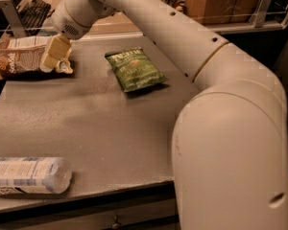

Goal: Move brown chip bag near blue plastic bottle

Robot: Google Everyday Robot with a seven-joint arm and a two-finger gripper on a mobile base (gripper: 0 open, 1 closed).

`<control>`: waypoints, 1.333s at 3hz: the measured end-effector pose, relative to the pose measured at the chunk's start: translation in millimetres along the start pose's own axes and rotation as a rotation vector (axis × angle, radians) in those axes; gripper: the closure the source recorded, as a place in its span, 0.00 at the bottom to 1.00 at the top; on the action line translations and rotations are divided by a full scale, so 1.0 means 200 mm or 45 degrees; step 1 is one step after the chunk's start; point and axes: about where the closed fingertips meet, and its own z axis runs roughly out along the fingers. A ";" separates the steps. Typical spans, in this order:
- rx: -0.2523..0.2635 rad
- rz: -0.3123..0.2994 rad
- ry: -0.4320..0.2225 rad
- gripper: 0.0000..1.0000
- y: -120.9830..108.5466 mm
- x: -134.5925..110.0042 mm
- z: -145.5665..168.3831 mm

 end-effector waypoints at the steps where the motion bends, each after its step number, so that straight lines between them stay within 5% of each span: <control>1: 0.024 0.073 0.004 0.00 -0.04 -0.01 0.19; 2: 0.027 0.135 0.025 0.00 -0.03 0.00 0.32; 4: 0.099 0.229 0.148 0.41 -0.07 0.08 0.45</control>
Offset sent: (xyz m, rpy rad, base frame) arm 0.0225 0.0701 -0.0562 0.0032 0.1061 -0.1414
